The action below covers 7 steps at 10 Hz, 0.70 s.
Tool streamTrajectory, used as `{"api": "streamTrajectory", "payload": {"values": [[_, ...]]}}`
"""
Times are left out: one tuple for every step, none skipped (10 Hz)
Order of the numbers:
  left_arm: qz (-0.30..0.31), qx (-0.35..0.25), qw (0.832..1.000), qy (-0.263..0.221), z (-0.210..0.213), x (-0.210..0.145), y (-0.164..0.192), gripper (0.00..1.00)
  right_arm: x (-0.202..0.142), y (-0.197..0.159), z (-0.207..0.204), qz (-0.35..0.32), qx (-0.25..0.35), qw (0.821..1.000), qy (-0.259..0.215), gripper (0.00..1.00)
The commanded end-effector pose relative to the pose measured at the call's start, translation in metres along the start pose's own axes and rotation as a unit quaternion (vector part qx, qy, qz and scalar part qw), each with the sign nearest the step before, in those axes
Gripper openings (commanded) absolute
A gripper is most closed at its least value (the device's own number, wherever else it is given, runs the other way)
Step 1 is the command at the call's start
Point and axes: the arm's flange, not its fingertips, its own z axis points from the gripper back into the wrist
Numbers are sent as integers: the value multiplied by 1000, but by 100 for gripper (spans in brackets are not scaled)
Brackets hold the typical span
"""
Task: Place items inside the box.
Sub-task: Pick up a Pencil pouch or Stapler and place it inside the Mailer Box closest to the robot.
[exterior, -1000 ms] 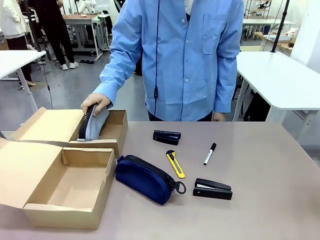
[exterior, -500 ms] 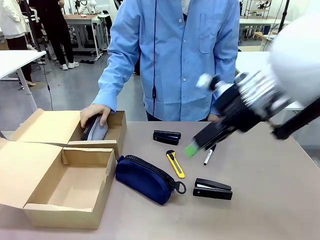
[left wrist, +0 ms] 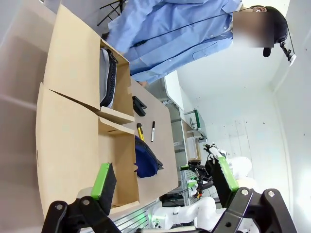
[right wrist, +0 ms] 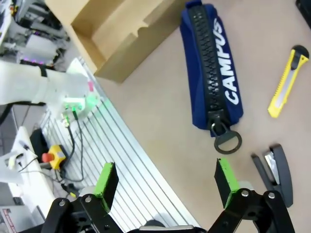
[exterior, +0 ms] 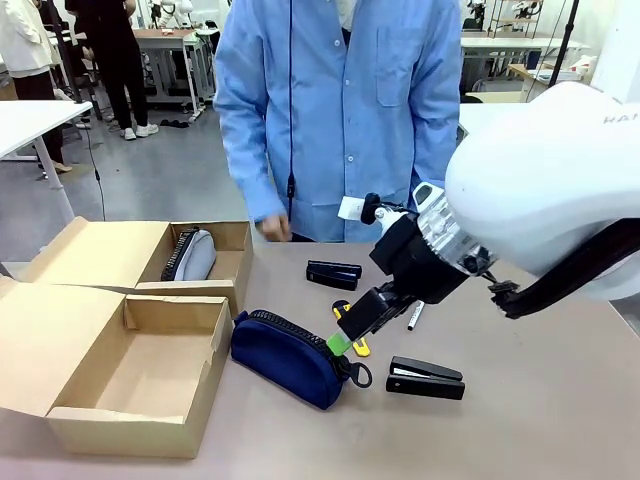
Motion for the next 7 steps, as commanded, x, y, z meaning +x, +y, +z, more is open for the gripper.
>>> {"api": "streamTrajectory", "payload": {"values": [[-12, -11, 1000, -5, 0, 0, -1, 100, 0, 4, -6, 2, -1, 1000, 1, 100], [-12, -11, 1000, -5, 0, 0, -1, 100, 13, 22, -20, 37, -34, 997, 52, 100], [-12, -11, 1000, -5, 0, 0, -1, 100, 29, 34, -37, 66, -50, 994, 65, 100], [-12, -11, 1000, -5, 0, 0, -1, 100, 42, 36, -46, 62, -62, 994, 62, 100], [-12, -11, 1000, -5, 0, 0, -1, 100, 56, 29, -58, 52, -82, 993, 64, 100], [-12, -11, 1000, -5, 0, 0, -1, 100, 71, 27, -75, 53, -111, 990, 69, 100], [-12, -11, 1000, -5, 0, 0, -1, 100, 86, 30, -92, 74, -120, 987, 82, 100]]}}
